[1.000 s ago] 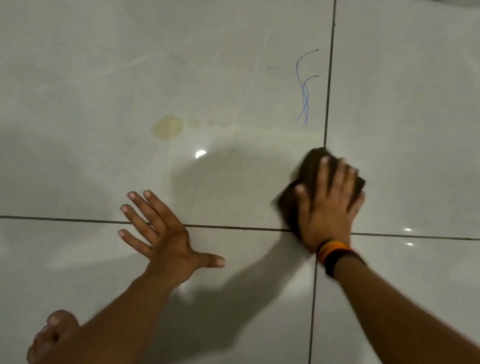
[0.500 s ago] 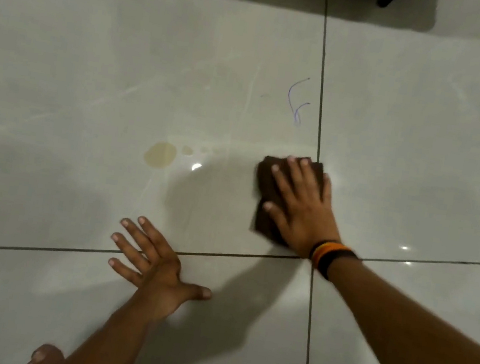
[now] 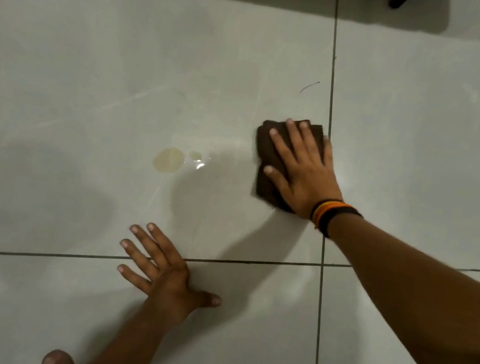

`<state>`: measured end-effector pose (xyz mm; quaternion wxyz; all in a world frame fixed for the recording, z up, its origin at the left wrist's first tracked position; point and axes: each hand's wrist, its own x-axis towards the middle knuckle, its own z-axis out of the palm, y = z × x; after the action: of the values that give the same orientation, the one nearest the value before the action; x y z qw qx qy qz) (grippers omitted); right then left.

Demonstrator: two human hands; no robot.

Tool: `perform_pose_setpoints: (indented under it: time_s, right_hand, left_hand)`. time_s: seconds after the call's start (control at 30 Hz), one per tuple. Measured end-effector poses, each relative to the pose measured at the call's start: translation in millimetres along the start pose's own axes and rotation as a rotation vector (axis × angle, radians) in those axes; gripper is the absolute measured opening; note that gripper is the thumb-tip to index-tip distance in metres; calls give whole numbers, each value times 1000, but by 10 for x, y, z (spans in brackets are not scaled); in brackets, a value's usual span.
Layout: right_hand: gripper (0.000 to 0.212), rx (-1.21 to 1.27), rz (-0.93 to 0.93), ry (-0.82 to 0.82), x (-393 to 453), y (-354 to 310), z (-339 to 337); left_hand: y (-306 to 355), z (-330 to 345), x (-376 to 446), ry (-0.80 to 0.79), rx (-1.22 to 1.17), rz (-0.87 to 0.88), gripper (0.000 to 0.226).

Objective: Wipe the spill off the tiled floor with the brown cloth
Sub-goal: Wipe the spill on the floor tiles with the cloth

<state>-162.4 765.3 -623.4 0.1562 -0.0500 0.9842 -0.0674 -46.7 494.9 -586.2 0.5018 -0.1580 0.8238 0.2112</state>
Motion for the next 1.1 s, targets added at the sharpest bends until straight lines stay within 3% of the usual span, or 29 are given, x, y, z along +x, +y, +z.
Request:
perform_pose_setpoints:
  time_s: [0.13, 0.2, 0.3, 0.37, 0.43, 0.5, 0.67, 0.73, 0.87, 0.93, 1.0, 1.07, 1.1]
  right_hand:
    - [73, 172, 504, 102, 680, 23, -141]
    - [77, 214, 599, 98, 991, -94, -227]
    - [75, 119, 321, 46, 1004, -322, -203]
    - [73, 19, 0, 0, 625, -397, -133]
    - [72, -42, -141, -16, 198, -239, -37]
    - [73, -12, -57, 11, 93, 13, -38]
    - [79, 172, 497, 101, 952, 60, -185]
    - [81, 161, 428, 93, 1155, -227, -203]
    - [73, 10, -42, 37, 477, -958, 106]
    - [72, 27, 14, 6, -135, -1037, 275]
    - [74, 77, 235, -33, -718, -997, 420]
    - [77, 95, 385, -88, -1146, -1155, 537]
    - [78, 69, 367, -100, -1256, -1304, 588]
  left_hand:
    - [-49, 37, 31, 41, 30, 8, 189]
    - [-84, 59, 48, 57, 37, 36, 190]
    - [-94, 60, 65, 66, 53, 46, 191]
    - [-49, 50, 62, 59, 54, 6, 193]
    - [-20, 22, 51, 47, 54, -36, 194]
    - [-36, 16, 46, 53, 74, -41, 193]
    - [-127, 60, 69, 58, 73, 37, 188]
    - [-130, 62, 80, 69, 69, 49, 187]
    - [-85, 12, 17, 97, 66, 49, 183]
    - [-219, -92, -31, 114, 80, 101, 179]
    - [-431, -334, -7, 148, 36, 132, 175]
    - [-620, -687, 81, 177, 32, 34, 181]
    - [-688, -838, 137, 153, 64, -3, 186]
